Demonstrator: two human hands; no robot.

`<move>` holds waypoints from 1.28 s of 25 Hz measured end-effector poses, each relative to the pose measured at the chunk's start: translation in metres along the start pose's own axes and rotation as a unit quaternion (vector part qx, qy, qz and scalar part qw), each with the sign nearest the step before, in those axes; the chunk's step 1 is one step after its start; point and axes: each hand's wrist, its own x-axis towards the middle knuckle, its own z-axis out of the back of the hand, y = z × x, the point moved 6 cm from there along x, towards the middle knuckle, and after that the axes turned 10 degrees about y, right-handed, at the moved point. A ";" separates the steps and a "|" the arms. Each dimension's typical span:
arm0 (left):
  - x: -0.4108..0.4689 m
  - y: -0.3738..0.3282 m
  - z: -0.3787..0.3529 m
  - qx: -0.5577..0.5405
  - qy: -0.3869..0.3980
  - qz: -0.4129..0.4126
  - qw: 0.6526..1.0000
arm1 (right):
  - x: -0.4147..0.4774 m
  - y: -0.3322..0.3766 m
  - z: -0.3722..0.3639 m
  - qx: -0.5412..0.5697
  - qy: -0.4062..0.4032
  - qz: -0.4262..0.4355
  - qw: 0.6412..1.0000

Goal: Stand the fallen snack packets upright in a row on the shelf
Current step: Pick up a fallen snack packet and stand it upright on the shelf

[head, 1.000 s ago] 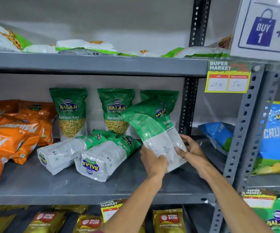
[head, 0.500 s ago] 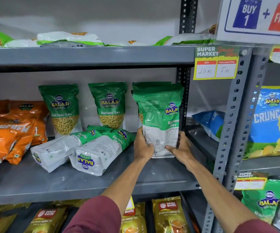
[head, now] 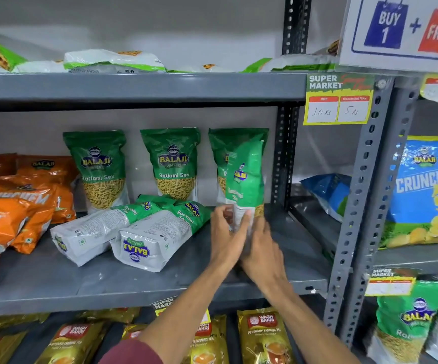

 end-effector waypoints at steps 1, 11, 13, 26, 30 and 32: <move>0.005 0.002 0.006 -0.022 -0.004 0.019 1.000 | -0.005 0.010 -0.009 -0.011 0.029 0.035 0.999; 0.044 0.024 0.029 -0.078 0.050 0.163 0.982 | 0.038 -0.038 0.030 0.244 -0.139 0.031 0.959; 0.046 0.027 0.028 -0.061 0.042 0.190 0.979 | 0.062 -0.066 0.017 0.307 -0.043 -0.050 0.949; 0.032 0.025 0.016 0.019 0.093 0.184 0.978 | 0.052 -0.075 0.004 0.224 0.146 -0.082 0.960; 0.017 0.024 0.011 0.025 0.105 0.182 0.977 | 0.028 -0.070 0.017 0.208 0.152 -0.088 0.962; 0.012 0.021 0.009 0.035 0.101 0.177 0.978 | 0.019 -0.066 0.024 0.200 0.153 -0.092 0.963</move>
